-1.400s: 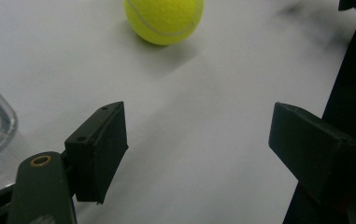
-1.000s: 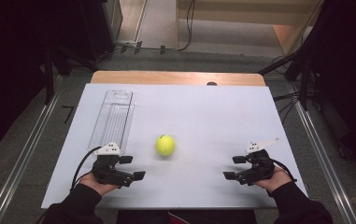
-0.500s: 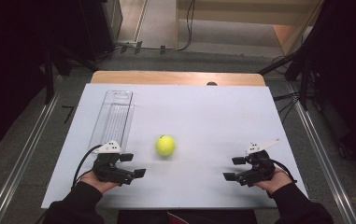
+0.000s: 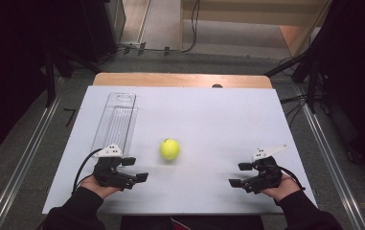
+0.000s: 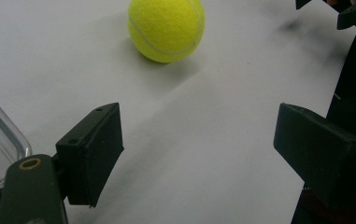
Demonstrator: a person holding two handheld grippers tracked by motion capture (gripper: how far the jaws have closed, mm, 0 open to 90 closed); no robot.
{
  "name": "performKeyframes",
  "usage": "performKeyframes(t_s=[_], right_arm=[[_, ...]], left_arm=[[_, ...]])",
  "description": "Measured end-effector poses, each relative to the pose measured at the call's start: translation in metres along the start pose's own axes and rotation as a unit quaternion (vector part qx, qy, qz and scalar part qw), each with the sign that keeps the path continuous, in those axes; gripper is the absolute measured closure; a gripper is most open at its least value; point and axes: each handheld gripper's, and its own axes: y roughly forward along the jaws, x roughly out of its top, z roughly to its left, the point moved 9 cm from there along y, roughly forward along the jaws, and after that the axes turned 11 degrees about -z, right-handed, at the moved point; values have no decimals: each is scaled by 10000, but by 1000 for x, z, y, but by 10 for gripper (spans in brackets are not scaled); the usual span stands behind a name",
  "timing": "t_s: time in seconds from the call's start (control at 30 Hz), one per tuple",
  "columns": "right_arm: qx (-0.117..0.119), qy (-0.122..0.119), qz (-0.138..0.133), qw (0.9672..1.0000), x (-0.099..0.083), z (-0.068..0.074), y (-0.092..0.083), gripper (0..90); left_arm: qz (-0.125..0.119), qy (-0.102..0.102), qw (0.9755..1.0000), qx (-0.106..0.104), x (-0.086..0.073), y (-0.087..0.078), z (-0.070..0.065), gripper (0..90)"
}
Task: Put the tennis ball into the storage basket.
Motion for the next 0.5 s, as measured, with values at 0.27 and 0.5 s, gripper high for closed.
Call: performKeyframes(t_s=[0.27, 0.5], right_arm=[[-21, -2, 43, 10000, 0, -2, 1, 169], [-35, -17, 63, 10000, 0, -2, 2, 169]], left_arm=[[31, -9, 10000, 12, -1, -1, 0, 164], [53, -23, 10000, 29, -1, -1, 0, 164]])
